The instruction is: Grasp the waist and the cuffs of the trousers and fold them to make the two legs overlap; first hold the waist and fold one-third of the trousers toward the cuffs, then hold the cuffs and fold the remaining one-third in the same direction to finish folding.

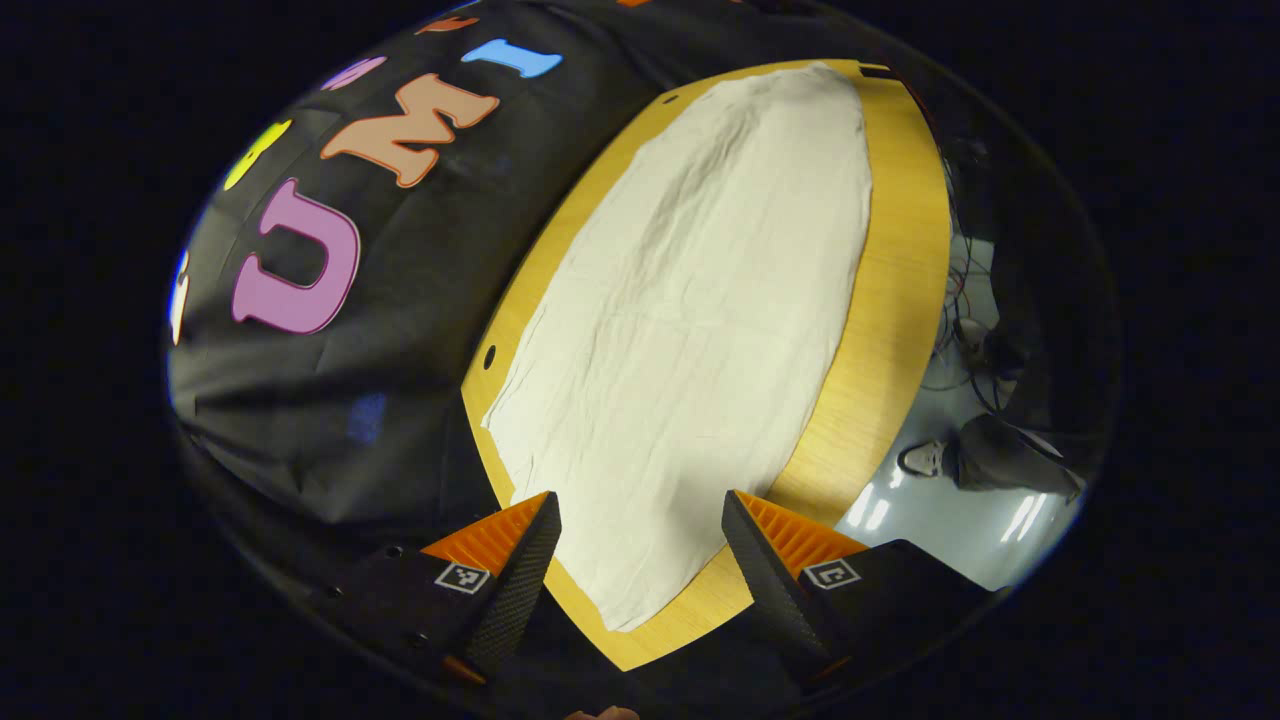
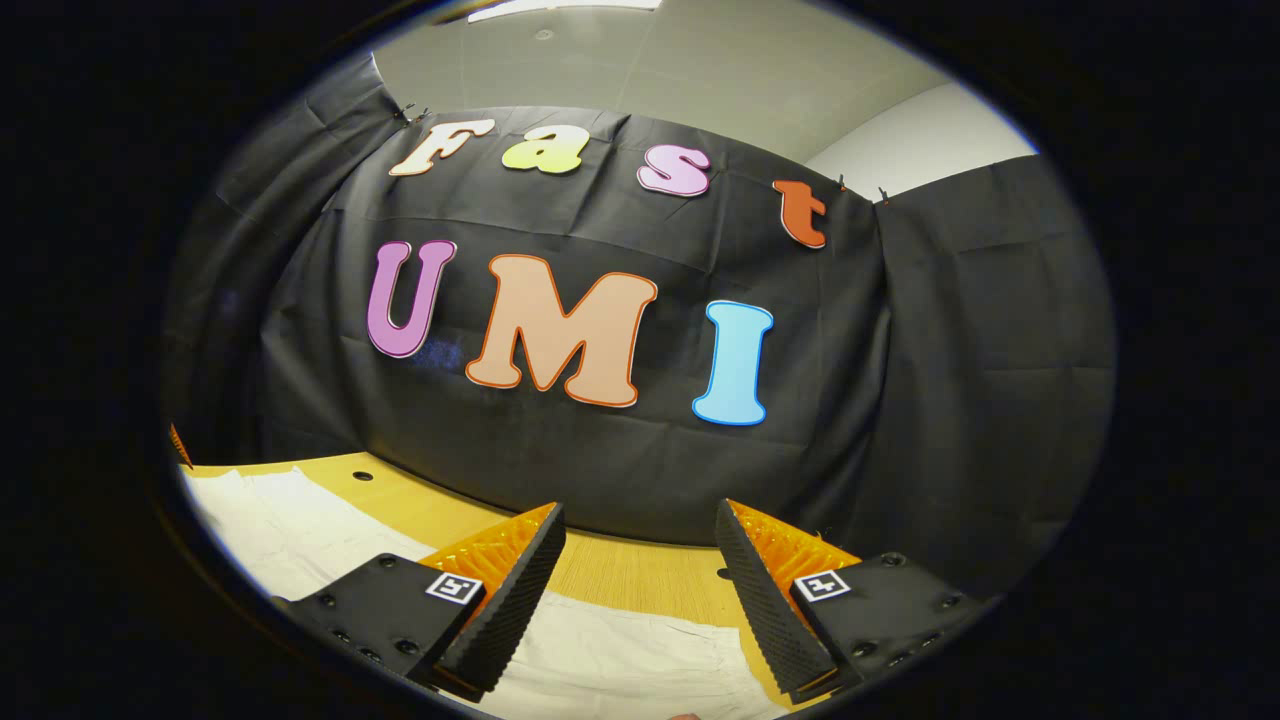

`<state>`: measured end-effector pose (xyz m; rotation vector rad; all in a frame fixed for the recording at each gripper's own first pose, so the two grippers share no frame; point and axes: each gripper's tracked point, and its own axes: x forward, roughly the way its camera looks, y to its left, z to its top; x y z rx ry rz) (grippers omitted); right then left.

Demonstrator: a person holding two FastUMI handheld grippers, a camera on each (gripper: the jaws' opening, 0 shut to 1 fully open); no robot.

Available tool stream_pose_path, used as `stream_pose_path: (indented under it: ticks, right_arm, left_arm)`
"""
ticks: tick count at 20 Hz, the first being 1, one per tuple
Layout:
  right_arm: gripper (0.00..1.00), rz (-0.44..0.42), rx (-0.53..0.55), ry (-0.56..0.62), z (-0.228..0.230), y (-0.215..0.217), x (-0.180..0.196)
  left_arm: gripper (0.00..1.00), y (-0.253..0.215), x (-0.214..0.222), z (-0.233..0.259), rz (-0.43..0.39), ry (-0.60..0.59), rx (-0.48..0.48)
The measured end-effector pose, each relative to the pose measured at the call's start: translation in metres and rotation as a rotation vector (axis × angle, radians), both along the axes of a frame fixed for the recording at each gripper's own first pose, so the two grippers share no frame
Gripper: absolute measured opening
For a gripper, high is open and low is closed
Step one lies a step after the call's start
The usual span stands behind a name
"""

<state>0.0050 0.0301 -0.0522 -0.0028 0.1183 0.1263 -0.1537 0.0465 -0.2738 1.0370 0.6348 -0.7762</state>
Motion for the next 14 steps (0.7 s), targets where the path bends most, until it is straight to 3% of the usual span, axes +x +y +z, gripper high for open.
stream_pose_path:
  ticks: [4,11,12,14]
  right_arm:
    - [0.97,-0.01,-0.01,0.017,-0.006,-0.005,-0.001]
    - [0.99,-0.031,-0.032,0.031,-0.011,-0.015,-0.003]
    - [0.99,-0.035,-0.034,0.033,-0.013,-0.017,-0.004]
    - [0.99,-0.043,-0.041,0.036,-0.015,-0.02,-0.006]
  left_arm:
    - [0.98,0.02,-0.009,-0.03,-0.059,0.061,0.104]
    - [0.98,0.019,-0.007,-0.045,-0.098,0.105,0.137]
    - [0.9,0.019,-0.004,-0.046,-0.106,0.1,0.139]
    - [0.89,0.016,0.005,-0.047,-0.128,0.074,0.152]
